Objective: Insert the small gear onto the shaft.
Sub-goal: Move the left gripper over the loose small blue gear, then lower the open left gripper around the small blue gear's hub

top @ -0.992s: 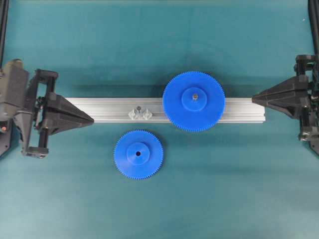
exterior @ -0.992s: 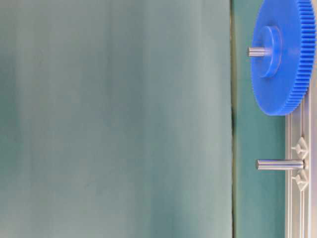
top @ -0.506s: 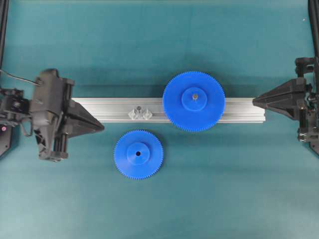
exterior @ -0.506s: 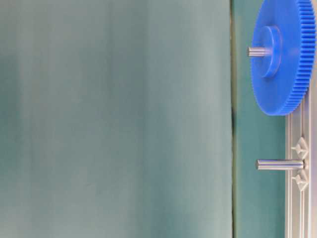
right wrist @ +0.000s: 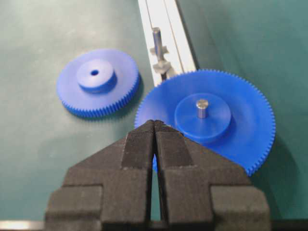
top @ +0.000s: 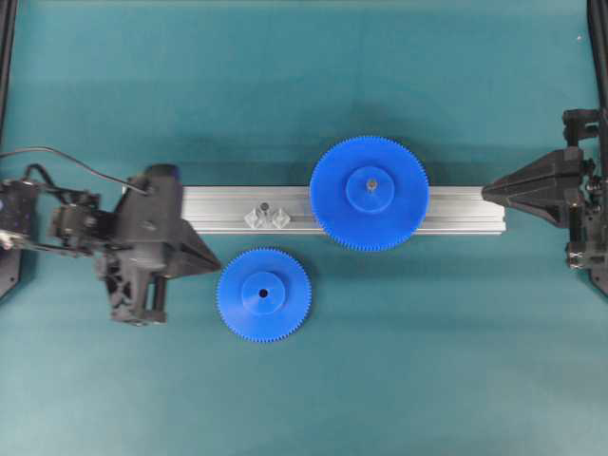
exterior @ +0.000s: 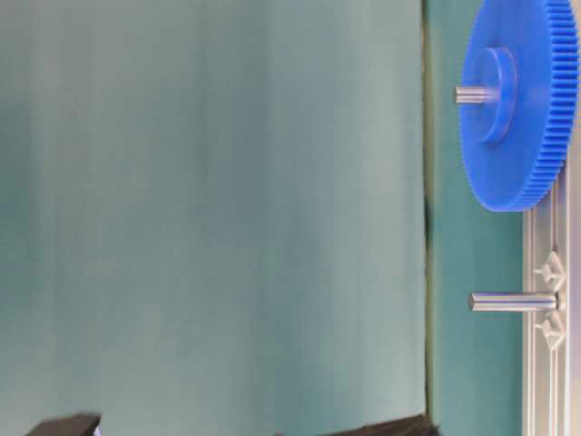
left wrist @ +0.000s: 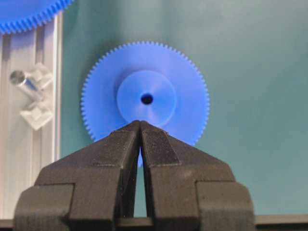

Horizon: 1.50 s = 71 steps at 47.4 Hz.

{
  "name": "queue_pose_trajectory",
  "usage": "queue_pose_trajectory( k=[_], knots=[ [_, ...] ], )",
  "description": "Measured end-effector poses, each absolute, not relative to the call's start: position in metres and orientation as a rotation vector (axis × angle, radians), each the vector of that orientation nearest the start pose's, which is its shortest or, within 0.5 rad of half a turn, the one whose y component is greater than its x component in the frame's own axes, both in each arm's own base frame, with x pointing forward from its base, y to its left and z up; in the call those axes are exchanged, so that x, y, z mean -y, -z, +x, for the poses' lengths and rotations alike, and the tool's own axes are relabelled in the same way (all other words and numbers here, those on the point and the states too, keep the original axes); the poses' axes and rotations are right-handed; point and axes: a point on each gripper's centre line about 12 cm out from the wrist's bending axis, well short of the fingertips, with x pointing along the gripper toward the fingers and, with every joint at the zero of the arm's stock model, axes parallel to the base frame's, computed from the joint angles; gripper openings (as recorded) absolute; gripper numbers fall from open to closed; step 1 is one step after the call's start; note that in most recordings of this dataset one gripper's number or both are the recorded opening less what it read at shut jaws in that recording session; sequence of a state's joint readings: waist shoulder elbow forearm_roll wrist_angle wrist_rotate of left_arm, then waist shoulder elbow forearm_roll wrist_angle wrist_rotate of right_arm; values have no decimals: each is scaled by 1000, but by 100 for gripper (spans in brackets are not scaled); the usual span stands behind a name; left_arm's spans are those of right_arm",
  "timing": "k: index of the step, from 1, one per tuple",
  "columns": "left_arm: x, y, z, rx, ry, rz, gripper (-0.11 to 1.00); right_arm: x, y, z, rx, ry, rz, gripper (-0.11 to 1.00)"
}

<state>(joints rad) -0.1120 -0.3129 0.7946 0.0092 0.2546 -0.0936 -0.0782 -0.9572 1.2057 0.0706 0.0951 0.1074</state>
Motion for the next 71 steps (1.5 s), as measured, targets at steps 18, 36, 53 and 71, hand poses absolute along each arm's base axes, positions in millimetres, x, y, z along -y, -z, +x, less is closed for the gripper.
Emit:
queue_pose_trajectory(
  k=[18,36,53,71],
  knots=[
    [39,-194,346,-863,66,-30,12,14,-235,191,-336,103,191,4],
    [40,-185,364,-962,59,-23,12,14,-234,190,-338,101,189,4],
    [44,-165,387,-1107,52,-7,12,14,-234,190,-337,103,189,4],
    [46,-155,404,-1189,66,27,12,14,-235,190,-336,102,189,4]
  ],
)
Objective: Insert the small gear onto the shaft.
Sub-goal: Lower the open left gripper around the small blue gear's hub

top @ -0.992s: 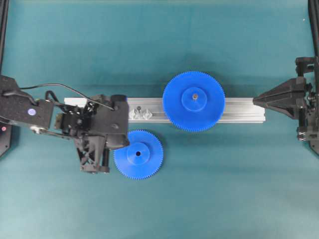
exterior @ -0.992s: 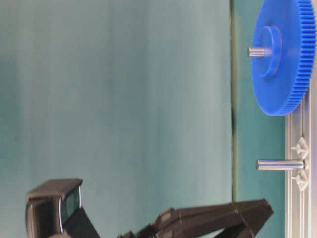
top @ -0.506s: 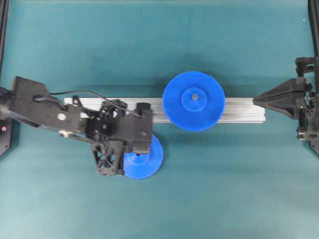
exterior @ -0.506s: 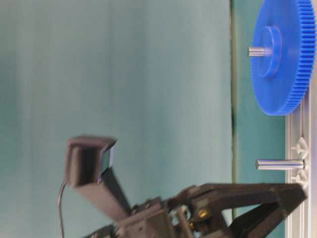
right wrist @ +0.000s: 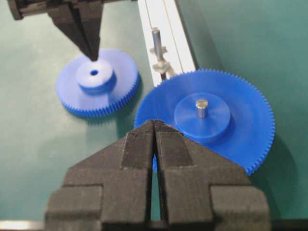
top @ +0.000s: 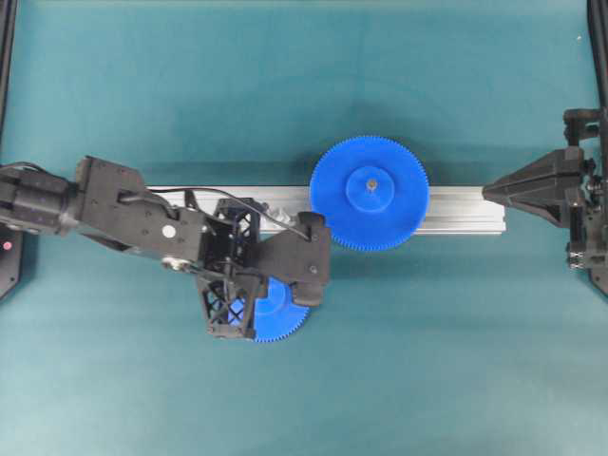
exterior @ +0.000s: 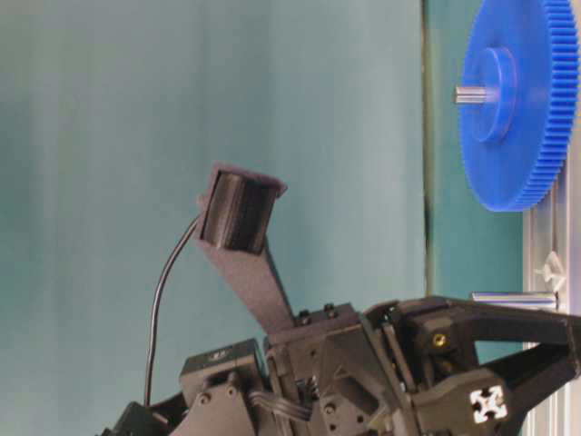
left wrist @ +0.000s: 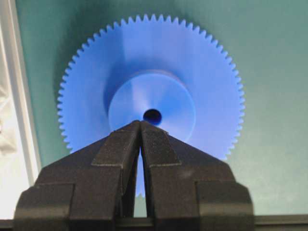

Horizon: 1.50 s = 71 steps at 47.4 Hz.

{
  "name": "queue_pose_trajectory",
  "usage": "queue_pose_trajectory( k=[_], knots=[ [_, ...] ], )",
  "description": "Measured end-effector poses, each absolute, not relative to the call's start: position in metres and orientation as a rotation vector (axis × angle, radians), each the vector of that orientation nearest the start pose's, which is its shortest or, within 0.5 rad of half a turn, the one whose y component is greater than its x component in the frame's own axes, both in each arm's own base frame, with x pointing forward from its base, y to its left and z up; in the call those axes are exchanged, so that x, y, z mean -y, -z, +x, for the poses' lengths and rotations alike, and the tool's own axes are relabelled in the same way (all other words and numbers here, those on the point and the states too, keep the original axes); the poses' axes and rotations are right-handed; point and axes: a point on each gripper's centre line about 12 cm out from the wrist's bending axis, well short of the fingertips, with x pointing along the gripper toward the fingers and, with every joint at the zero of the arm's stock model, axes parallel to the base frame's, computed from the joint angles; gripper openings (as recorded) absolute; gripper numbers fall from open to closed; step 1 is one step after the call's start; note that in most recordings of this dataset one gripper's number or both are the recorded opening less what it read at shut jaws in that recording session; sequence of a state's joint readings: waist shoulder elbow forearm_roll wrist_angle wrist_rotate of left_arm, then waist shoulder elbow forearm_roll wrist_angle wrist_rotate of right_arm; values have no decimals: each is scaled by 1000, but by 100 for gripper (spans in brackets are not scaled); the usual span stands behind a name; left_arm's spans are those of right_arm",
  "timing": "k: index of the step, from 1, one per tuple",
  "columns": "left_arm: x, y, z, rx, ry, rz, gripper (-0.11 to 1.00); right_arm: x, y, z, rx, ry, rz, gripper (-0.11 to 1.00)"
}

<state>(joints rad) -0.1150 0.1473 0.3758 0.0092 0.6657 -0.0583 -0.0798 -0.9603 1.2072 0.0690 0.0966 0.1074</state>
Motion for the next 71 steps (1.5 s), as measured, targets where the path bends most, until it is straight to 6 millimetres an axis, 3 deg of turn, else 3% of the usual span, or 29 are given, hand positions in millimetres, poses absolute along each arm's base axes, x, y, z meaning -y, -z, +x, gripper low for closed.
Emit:
queue_pose_trajectory(
  k=[47,51,54,65,71],
  knots=[
    [51,-147,406,-1214,83,49,15,14,-233,189,-339,101,189,4],
    [51,-147,406,-1211,88,58,22,14,-233,189,-339,103,189,4],
    [51,-147,406,-1209,89,59,33,14,-233,189,-339,103,189,4],
    [51,-146,406,-1212,90,61,92,14,-233,189,-339,103,189,4],
    [51,-145,407,-1212,88,58,100,14,-233,189,-339,103,189,4]
  ],
)
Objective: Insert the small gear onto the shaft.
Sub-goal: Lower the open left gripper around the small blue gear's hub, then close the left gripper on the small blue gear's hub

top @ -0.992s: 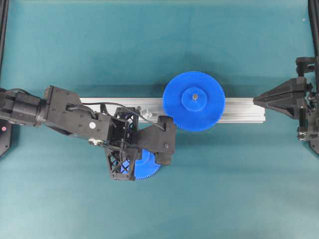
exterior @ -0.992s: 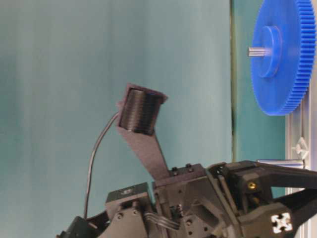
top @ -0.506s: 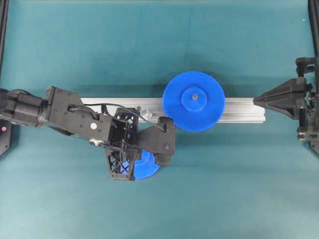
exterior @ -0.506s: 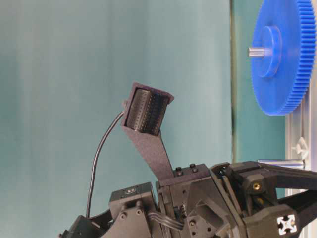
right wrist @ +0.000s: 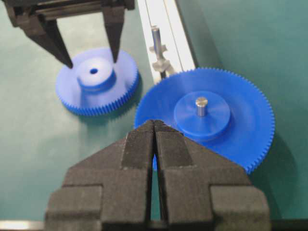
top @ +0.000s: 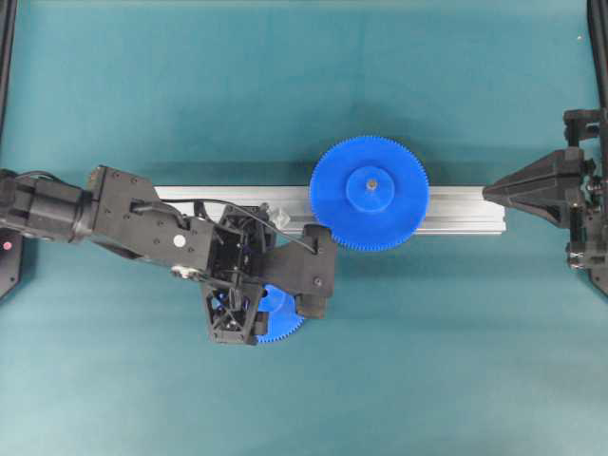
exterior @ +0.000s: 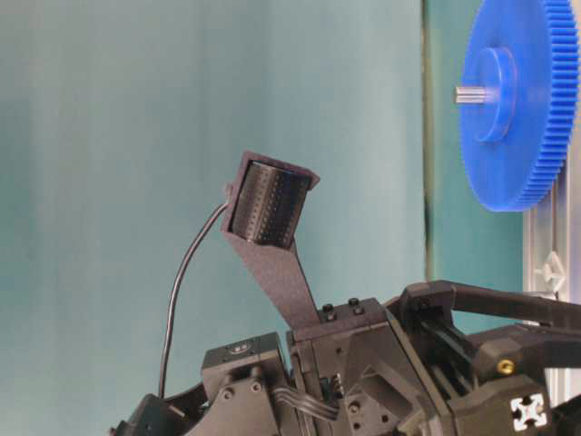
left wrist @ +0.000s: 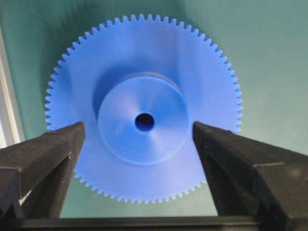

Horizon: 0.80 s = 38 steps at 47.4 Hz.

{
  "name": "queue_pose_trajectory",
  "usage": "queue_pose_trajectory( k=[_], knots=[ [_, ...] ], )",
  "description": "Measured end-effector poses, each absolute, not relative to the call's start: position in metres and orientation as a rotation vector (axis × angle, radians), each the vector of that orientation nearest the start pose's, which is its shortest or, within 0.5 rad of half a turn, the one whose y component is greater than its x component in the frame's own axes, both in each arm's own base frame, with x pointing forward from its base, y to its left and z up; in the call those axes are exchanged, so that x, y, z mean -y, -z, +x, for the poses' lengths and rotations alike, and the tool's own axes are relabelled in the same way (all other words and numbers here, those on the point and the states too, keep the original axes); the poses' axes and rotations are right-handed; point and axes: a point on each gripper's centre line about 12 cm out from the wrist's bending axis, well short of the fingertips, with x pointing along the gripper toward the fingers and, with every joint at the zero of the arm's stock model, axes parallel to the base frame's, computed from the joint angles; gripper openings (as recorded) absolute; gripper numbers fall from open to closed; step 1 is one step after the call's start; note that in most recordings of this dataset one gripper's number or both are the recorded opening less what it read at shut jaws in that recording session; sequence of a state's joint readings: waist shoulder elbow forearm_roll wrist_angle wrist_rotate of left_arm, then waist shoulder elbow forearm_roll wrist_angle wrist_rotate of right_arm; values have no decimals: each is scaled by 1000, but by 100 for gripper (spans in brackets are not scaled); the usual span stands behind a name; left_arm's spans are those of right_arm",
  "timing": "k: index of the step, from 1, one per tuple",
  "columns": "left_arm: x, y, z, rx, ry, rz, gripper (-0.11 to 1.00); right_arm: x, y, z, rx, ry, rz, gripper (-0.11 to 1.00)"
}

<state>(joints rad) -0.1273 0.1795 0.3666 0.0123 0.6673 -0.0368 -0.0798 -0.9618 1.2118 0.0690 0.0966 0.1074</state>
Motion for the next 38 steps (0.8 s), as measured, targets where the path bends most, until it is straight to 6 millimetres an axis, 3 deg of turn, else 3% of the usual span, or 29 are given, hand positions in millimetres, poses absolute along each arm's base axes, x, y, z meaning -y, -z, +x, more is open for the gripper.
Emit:
queue_pose_trajectory(
  k=[38],
  knots=[
    [51,-142,409,-1217,83,53,100,14,-235,188,-330,102,189,4]
  ],
)
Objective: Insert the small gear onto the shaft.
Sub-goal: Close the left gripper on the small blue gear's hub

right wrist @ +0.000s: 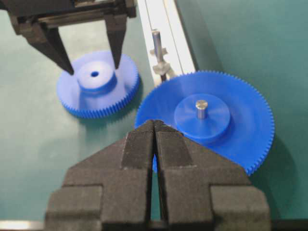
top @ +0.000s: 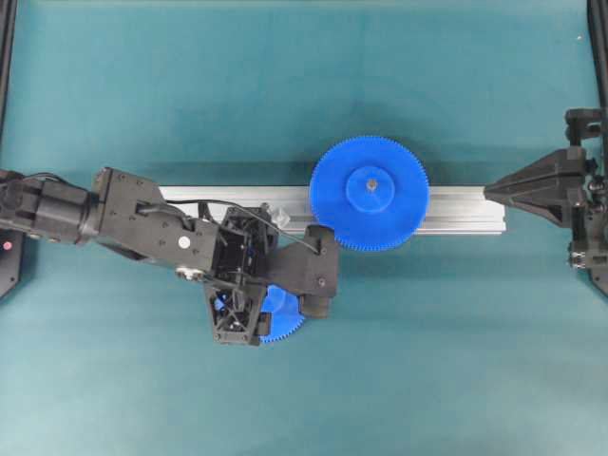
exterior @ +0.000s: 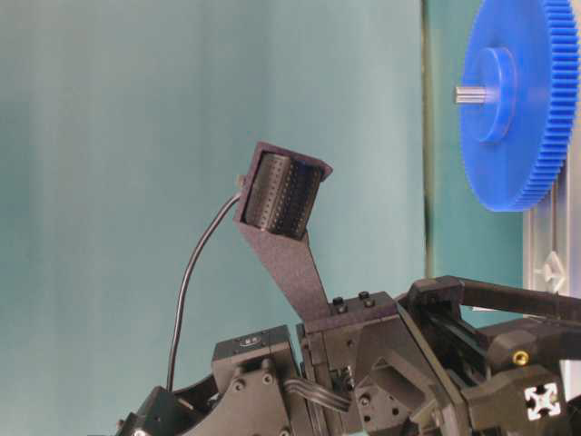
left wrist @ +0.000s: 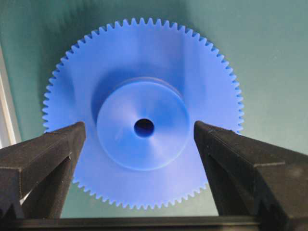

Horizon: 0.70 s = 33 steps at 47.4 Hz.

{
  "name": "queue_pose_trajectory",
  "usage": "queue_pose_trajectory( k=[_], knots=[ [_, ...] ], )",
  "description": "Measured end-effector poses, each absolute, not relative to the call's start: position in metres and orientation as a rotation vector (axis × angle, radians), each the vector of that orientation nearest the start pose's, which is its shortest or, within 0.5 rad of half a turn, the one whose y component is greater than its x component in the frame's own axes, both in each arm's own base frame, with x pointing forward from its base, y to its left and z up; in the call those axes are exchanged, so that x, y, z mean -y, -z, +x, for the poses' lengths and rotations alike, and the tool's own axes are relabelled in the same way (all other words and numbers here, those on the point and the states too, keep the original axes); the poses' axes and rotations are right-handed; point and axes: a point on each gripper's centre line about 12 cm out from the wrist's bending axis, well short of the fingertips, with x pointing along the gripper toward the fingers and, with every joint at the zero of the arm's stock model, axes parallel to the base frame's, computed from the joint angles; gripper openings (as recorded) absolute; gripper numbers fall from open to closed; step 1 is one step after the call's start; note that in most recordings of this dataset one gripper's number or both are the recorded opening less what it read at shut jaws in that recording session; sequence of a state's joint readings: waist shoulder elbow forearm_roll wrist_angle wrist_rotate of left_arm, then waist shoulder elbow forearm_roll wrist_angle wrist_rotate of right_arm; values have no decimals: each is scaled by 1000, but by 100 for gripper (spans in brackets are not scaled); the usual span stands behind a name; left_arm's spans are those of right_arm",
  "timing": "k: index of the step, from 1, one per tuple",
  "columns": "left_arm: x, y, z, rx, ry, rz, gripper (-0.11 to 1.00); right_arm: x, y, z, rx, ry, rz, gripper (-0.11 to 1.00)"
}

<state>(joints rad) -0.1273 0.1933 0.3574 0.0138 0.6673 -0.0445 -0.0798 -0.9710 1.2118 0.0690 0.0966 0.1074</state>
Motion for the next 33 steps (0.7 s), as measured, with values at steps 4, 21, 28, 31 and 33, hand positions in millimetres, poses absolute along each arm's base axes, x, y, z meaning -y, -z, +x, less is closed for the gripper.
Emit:
queue_pose_trajectory(
  k=[4,21,28,31,33],
  knots=[
    [51,-141,410,-1219,83,53,100,14,-235,188,-330,102,190,4],
    [51,-131,410,-1246,81,54,100,14,-234,188,-331,102,189,4],
    [52,-128,410,-1254,81,53,100,14,-234,188,-331,102,189,4],
    [52,-126,410,-1256,81,53,100,14,-234,188,-331,102,189,4],
    [52,-126,410,-1257,81,53,100,14,-234,188,-333,102,189,4]
  ],
)
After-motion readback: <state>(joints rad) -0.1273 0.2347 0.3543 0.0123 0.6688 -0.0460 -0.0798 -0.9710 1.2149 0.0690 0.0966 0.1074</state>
